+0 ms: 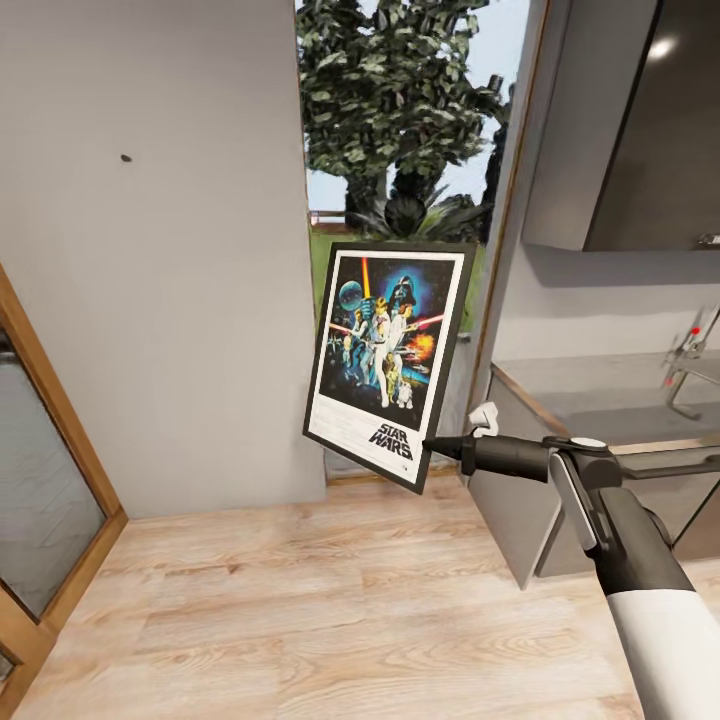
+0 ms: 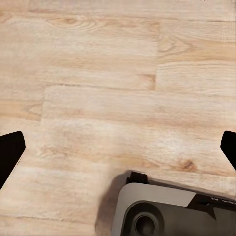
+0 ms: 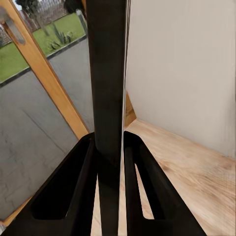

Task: Pick up the poster from the kitchen countertop and hang it on one of the wall nails in the kitchen.

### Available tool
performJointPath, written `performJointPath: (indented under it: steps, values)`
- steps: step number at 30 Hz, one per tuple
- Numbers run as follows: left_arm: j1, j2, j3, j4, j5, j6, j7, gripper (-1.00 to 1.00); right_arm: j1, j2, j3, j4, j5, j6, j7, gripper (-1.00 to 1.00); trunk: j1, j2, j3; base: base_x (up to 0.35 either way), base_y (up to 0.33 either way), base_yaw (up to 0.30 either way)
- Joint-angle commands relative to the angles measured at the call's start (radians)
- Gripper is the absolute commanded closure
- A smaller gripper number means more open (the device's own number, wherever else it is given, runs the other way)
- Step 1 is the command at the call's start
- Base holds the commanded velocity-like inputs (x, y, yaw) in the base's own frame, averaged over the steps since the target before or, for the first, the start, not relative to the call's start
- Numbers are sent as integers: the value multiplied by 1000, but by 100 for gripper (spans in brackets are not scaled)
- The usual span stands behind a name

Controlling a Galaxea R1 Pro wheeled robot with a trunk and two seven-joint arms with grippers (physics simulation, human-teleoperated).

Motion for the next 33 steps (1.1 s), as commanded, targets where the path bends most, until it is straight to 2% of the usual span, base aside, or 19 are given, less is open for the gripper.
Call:
performJointPath:
  steps: [1,33]
  values:
    - [0,-1,4,-1,-11,-2,-6,-100,-1,0,0,0,-6,9,3,100,1,-2,-2,0,285,0]
    - [0,0,5,-1,-11,-2,-6,-100,1,3,0,0,-7,9,2,100,1,-2,-2,9,328,0]
